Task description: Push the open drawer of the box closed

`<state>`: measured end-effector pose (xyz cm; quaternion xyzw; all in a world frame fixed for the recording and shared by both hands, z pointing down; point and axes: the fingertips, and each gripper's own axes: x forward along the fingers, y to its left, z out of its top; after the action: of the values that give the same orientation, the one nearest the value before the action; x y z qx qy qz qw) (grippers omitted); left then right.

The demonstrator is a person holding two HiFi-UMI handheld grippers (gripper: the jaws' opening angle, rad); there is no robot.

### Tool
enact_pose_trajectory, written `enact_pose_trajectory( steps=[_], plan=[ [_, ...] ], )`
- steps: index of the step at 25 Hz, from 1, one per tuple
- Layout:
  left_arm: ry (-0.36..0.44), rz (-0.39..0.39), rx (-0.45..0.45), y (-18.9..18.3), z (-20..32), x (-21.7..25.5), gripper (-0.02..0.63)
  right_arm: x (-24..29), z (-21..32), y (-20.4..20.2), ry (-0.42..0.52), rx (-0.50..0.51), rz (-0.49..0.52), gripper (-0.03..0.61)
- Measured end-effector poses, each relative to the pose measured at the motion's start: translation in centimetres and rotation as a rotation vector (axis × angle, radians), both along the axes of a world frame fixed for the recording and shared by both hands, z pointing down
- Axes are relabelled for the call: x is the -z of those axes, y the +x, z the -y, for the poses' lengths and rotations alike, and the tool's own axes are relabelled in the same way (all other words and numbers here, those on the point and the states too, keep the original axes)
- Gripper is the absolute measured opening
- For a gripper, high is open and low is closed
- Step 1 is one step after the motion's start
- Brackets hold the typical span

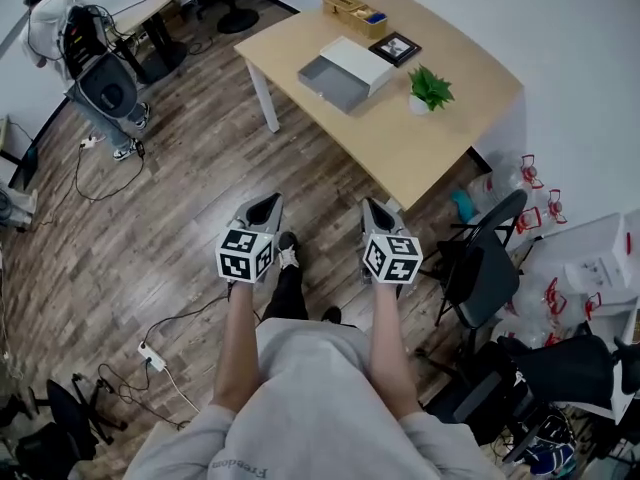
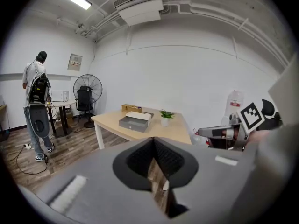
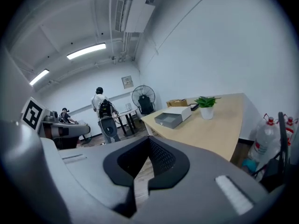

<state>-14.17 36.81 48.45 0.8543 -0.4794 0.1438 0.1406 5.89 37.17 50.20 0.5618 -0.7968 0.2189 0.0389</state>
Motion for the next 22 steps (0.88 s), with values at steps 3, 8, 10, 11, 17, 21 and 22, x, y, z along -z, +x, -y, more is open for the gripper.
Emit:
enact_pose_trajectory(
  steps=[3,8,10,11,17,21,22],
  plan=[
    [0.0,-0.012,-0.016,0.4,3.1,-0.1,0.052,-1.0,2.3,0.4,-0.062,-0.005,0.008,0.002],
    [-0.002,-0.006,-0.061,1.0,10.0,0.0,0.052,-1.8,8.1,0.6,-0.097,0.001,-0.033,0.002],
    [0.008,-0.005,-0.075,0.6,13.1,0.9,0.052,-1.6,10.6,0.6,-0.102,-0.002,-0.045,0.002],
    [0.013,-0.008,-0.078,0.3,14.6,1.3,0.052,-1.5,11.7,0.7,-0.103,-0.009,-0.052,0.002],
    [-0.012,-0.038,-0.086,-1.9,21.9,1.2,0.052,-1.2,18.5,0.2,-0.113,-0.065,-0.109,0.002],
    [-0.04,-0.052,-0.112,-3.1,26.0,0.4,0.052,-0.9,22.3,-0.4,-0.127,-0.098,-0.101,0.002],
    [-0.042,-0.054,-0.121,-3.4,27.0,0.4,0.052,-0.9,23.2,-0.4,-0.132,-0.107,-0.109,0.002]
  ],
)
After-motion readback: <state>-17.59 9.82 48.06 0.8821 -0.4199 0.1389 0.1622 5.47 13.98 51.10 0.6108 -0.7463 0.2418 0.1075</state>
